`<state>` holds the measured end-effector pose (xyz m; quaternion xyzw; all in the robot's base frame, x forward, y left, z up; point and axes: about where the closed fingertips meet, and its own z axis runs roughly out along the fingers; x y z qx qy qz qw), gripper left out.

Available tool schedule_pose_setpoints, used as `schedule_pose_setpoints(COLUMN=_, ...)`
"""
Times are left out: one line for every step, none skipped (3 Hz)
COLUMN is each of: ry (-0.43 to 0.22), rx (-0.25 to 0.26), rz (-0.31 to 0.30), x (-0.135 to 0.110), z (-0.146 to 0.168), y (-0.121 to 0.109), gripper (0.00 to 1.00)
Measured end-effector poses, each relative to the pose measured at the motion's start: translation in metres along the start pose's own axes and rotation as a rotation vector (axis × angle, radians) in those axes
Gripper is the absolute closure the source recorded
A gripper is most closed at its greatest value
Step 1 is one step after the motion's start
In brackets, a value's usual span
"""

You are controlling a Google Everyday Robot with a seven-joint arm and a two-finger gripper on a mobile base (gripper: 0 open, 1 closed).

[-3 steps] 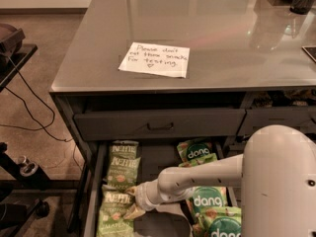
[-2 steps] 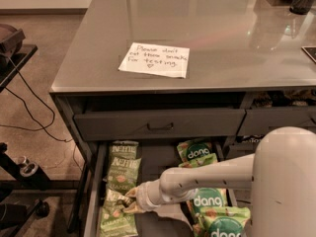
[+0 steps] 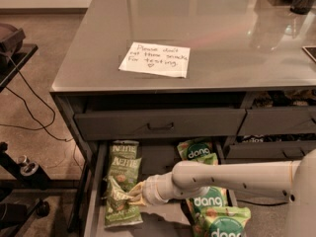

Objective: Pick green jalapeno chip bag from middle drawer and place on counter

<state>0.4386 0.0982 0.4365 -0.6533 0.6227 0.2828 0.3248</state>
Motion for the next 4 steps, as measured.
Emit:
schedule_pose_setpoints(ry=-0.083, rx=-0.027, rz=0.077, x=-0.016, z=-0.036, y=-0.019, gripper=1.00)
schedule_pose_setpoints(ry=-0.170, rx=-0.090, rz=0.109, x=-0.057, z=-0.083, y=-0.017, gripper=1.00)
schedule_pose_setpoints(ry=-0.269, rx=-0.171, rz=0.062, x=-0.120, z=-0.102, y=-0.008, gripper=1.00)
schedule_pose_setpoints(ry=-0.365, rx=-0.256, rz=-0.058, x=-0.198, z=-0.110, y=0.005, gripper=1.00)
